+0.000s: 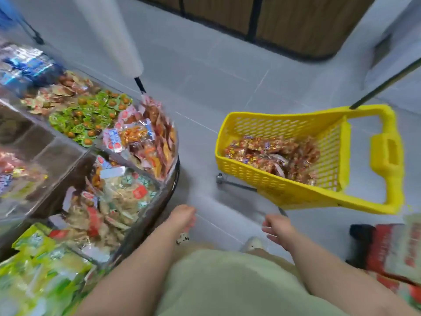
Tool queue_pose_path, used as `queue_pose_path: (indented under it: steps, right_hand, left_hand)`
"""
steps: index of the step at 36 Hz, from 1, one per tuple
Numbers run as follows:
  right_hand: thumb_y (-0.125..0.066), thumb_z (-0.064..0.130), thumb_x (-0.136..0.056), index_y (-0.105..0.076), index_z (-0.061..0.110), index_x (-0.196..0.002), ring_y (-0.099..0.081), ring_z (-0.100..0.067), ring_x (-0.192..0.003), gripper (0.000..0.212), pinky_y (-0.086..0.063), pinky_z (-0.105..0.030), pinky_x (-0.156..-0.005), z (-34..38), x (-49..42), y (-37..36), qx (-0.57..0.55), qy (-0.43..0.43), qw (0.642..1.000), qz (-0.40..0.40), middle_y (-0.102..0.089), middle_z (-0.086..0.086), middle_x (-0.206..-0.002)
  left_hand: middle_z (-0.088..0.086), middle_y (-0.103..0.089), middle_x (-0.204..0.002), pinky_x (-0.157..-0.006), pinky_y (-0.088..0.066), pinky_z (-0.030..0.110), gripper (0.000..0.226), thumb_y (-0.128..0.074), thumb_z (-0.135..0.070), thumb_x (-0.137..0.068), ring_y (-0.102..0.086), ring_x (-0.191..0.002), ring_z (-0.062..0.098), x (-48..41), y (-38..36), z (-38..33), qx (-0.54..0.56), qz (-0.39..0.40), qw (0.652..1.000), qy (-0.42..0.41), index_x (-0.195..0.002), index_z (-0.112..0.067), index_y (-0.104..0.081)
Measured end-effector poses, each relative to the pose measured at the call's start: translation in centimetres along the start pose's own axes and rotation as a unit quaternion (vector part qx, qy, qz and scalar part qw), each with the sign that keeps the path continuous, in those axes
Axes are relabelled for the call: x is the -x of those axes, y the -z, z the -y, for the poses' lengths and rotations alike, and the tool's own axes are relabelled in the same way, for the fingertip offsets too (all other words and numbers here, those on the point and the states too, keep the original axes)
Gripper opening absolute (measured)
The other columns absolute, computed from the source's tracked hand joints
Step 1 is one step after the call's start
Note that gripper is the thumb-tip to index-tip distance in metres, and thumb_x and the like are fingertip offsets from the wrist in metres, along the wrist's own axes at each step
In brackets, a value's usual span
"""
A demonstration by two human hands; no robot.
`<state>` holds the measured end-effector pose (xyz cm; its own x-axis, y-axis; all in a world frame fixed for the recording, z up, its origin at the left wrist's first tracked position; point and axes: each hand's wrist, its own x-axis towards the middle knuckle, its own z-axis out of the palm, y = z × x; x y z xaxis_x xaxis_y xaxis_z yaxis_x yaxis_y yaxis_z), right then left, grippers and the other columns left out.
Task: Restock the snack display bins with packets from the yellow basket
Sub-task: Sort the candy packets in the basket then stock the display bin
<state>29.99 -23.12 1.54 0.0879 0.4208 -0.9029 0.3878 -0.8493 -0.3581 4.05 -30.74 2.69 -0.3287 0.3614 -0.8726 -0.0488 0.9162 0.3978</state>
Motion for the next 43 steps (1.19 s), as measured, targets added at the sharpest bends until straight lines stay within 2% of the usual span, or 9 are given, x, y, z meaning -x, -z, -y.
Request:
queue_pose_path:
  steps: [7,10,13,17,21,28,34,40,43]
  right_hand:
    - [-0.039,0.002,-0.094,-0.049,0.014,-0.077,-0.045,-0.015,-0.061,0.023,-0.028,-0.023,-0.056,-0.6,-0.9,10.1,-0.004,0.039,0.999,-0.013,-0.046,-0.007,-0.072]
    - [-0.043,0.009,-0.093,-0.053,0.014,-0.079,-0.055,-0.017,-0.070,0.017,-0.037,-0.023,-0.057,-0.1,-0.9,12.6,-0.038,0.072,0.995,-0.052,-0.058,-0.010,-0.085]
    - [-0.046,0.009,-0.092,-0.054,0.019,-0.076,-0.058,-0.020,-0.076,0.020,-0.040,-0.025,-0.056,1.2,-1.0,14.5,-0.072,0.119,0.988,-0.066,-0.059,-0.011,-0.086]
    - [-0.052,0.008,-0.090,-0.060,0.016,-0.098,-0.056,-0.014,-0.064,0.014,-0.044,-0.018,-0.049,4.1,-1.5,16.5,-0.124,0.159,0.974,-0.101,-0.059,-0.003,-0.074]
    - [-0.054,0.018,-0.091,-0.063,0.020,-0.109,-0.062,-0.023,-0.092,0.021,-0.045,-0.029,-0.073,7.0,-2.5,18.5,-0.077,0.205,0.965,-0.143,-0.064,-0.002,-0.091]
    - [-0.056,0.014,-0.086,-0.059,0.004,-0.122,-0.046,-0.031,-0.121,0.037,-0.035,-0.034,-0.098,10.7,-6.7,20.6,-0.013,0.186,0.936,-0.299,-0.056,-0.017,-0.126]
    - [-0.060,0.031,-0.089,-0.049,0.002,-0.129,-0.050,-0.034,-0.119,0.051,-0.041,-0.039,-0.095,12.6,-10.8,19.6,-0.031,0.075,0.962,-0.260,-0.054,-0.019,-0.128]
    - [-0.055,0.048,-0.087,-0.055,0.015,-0.095,-0.059,-0.034,-0.093,0.034,-0.036,-0.034,-0.066,11.5,-14.4,19.2,0.037,0.034,0.955,-0.293,-0.065,-0.013,-0.098]
    - [-0.052,0.053,-0.087,-0.053,0.014,-0.098,-0.059,-0.035,-0.092,0.040,-0.036,-0.036,-0.064,10.7,-15.4,19.0,0.075,0.051,0.944,-0.317,-0.063,-0.014,-0.098]
  left_hand:
    - [0.008,-0.051,-0.075,-0.058,-0.037,0.025,0.007,-0.047,-0.014,-0.099,-0.048,-0.062,0.018,1.1,-10.7,-4.4,-0.008,0.055,0.998,-0.001,-0.092,-0.014,-0.049]
    - [0.008,-0.053,-0.078,-0.057,-0.041,0.026,0.008,-0.048,-0.016,-0.099,-0.051,-0.063,0.018,1.4,-13.7,-6.6,-0.030,0.068,0.997,-0.018,-0.102,-0.010,-0.051]
    - [0.007,-0.055,-0.080,-0.058,-0.043,0.025,0.009,-0.047,-0.017,-0.099,-0.052,-0.065,0.017,1.4,-15.7,-8.9,-0.057,0.070,0.995,-0.038,-0.101,-0.009,-0.052]
    - [0.007,-0.055,-0.076,-0.057,-0.041,0.024,0.012,-0.044,-0.014,-0.099,-0.051,-0.061,0.016,0.5,-17.7,-12.3,-0.109,0.050,0.990,-0.073,-0.090,-0.011,-0.052]
    - [0.007,-0.055,-0.077,-0.058,-0.041,0.025,0.012,-0.044,-0.017,-0.099,-0.052,-0.063,0.017,-0.8,-18.9,-15.6,-0.160,0.056,0.980,-0.106,-0.095,-0.009,-0.052]
    - [0.005,-0.056,-0.072,-0.052,-0.042,0.023,0.021,-0.042,-0.015,-0.098,-0.052,-0.063,0.017,-4.3,-21.7,-22.5,-0.246,0.084,0.954,-0.146,-0.079,-0.014,-0.052]
    - [0.006,-0.055,-0.074,-0.056,-0.038,0.028,0.019,-0.044,-0.018,-0.099,-0.049,-0.062,0.018,-7.4,-24.2,-28.1,-0.301,0.141,0.932,-0.145,-0.085,-0.011,-0.054]
    - [0.007,-0.057,-0.086,-0.060,-0.039,0.028,0.016,-0.043,-0.020,-0.098,-0.050,-0.071,0.019,-10.2,-28.0,-32.2,-0.391,0.200,0.882,-0.171,-0.092,-0.012,-0.056]
    - [0.003,-0.051,-0.081,-0.063,-0.037,0.028,0.009,-0.046,-0.017,-0.095,-0.042,-0.066,0.014,-11.3,-30.4,-33.5,-0.409,0.192,0.871,-0.192,-0.089,-0.013,-0.052]
